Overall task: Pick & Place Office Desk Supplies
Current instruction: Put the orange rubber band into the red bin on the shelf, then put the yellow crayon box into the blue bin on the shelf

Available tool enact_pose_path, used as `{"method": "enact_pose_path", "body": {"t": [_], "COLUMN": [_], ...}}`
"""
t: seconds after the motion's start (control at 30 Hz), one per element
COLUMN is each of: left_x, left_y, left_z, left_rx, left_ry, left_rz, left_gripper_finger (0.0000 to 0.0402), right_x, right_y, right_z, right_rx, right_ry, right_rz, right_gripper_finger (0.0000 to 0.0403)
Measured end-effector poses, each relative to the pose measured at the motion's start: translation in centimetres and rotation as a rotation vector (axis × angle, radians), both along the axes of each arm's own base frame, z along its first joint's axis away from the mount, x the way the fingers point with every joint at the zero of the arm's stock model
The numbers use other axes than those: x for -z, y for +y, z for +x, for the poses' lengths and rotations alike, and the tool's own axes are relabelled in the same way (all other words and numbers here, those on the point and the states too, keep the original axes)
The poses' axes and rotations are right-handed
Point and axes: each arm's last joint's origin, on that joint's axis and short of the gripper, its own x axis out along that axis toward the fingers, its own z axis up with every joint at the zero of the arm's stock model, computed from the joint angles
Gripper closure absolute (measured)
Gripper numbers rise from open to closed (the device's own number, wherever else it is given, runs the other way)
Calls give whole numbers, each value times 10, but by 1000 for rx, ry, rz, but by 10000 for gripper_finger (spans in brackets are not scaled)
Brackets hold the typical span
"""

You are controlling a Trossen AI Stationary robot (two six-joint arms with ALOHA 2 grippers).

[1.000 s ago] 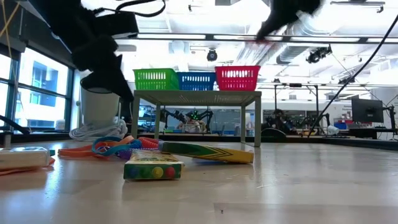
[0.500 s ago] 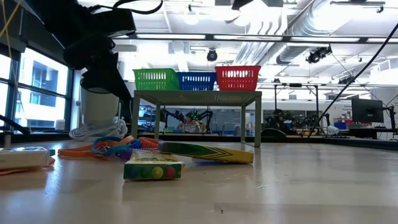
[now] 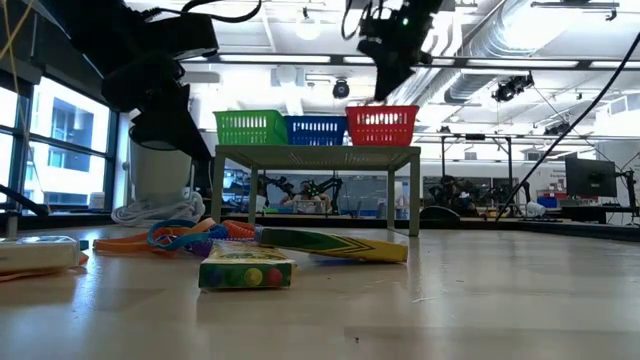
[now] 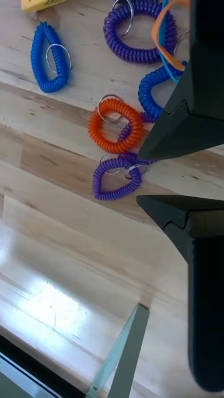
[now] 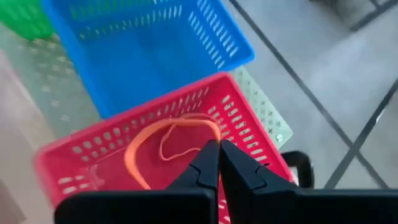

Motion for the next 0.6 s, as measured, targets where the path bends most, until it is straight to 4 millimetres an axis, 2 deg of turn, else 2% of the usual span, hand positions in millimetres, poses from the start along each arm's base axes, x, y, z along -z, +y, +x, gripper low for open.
{"method": "enact_pose_path", "body": {"t": [0.1,0.3,0.4,0.6], "left_x": [0,0,0,0], "left_y": [0,0,-1,-1], "left_z": [0,0,0,0], "left_rx": [-1,1,10,10], "left_ry": [0,0,5,5], "left_rz": [1,1,-10,-11], "left_gripper_finger": [309,309,309,309], "right_x": [7,8,8,7], "right_y": [-3,-1,0,0], "right_z": [4,6,6,6], "right_rx": [29,37,34,59], "right_ry": [8,13,16,13], "right_rz": [9,-9,-8,-42], "right_gripper_finger": [400,384,354,260]}}
